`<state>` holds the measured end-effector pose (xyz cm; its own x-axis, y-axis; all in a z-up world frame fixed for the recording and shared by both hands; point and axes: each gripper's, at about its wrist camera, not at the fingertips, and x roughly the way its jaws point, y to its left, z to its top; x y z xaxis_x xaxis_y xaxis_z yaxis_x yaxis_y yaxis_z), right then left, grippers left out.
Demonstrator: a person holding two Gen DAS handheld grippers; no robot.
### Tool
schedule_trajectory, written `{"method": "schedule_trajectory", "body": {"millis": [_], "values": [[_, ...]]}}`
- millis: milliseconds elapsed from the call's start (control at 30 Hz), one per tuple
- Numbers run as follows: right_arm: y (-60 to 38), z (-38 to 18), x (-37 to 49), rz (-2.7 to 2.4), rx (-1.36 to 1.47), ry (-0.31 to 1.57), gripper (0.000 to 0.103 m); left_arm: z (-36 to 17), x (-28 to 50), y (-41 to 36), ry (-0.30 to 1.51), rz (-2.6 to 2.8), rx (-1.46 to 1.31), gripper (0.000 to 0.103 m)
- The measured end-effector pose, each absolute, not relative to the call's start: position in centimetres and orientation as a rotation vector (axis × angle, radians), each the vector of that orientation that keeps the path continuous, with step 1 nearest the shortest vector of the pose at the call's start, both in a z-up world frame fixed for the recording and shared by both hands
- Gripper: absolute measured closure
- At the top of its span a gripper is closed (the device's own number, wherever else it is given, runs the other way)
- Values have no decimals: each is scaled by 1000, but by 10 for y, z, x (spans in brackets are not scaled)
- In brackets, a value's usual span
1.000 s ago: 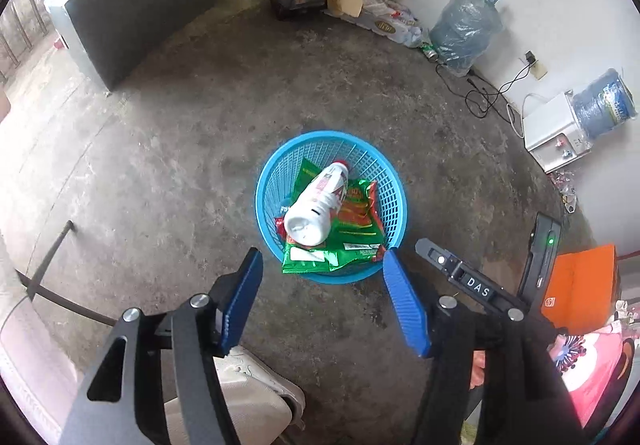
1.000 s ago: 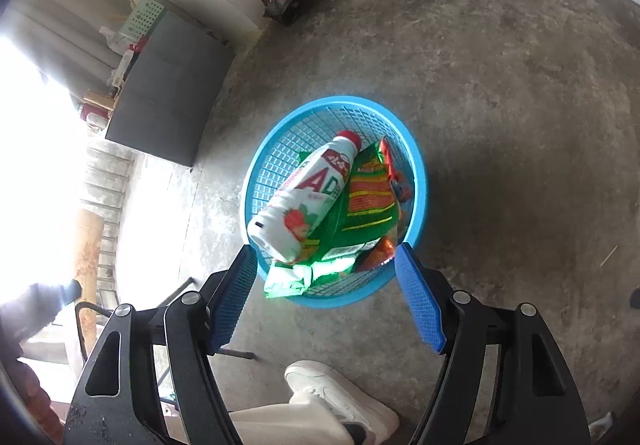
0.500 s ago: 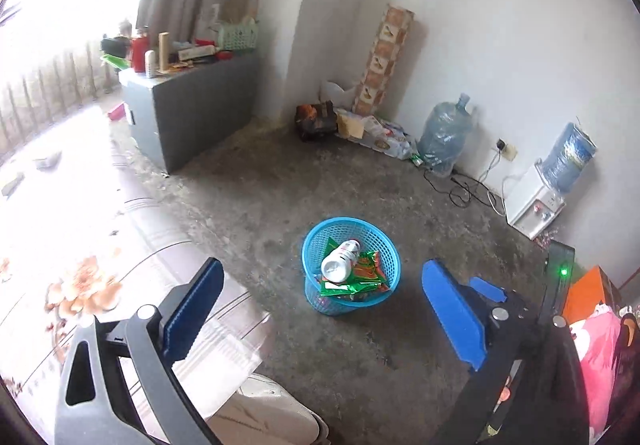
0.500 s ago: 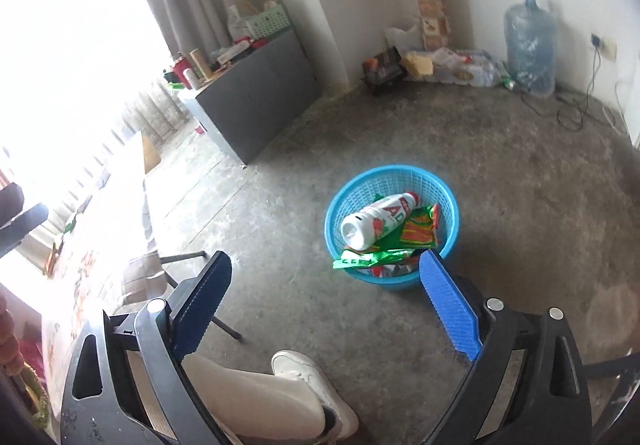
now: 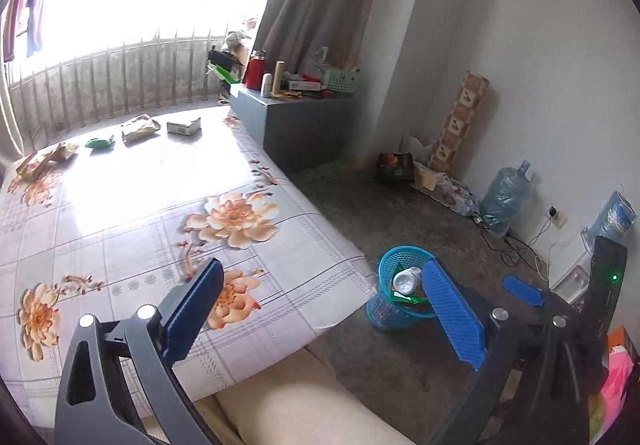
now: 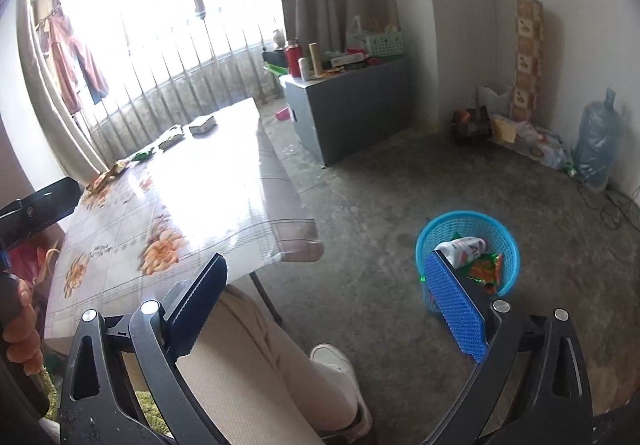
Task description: Collect trash
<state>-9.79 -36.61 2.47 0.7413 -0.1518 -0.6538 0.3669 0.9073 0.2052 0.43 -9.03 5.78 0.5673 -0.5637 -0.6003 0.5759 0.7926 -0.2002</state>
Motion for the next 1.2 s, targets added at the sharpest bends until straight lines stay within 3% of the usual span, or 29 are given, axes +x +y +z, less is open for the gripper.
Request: {"method": "schedule_trajectory", "body": {"millis": [367, 600, 900, 1200], "values": [[-313, 28, -85, -210, 208, 697, 8, 44, -6, -31, 706, -436, -20, 6], [-294, 39, -87, -263, 120, 644, 8, 44, -7, -29, 678, -266, 81, 6], [-288, 56, -92, -314, 57, 560, 8, 58, -6, -33, 632, -291, 5, 6], [-305, 13, -75, -363, 96, 867, 8, 27, -5, -49, 821, -195, 59, 6]]}}
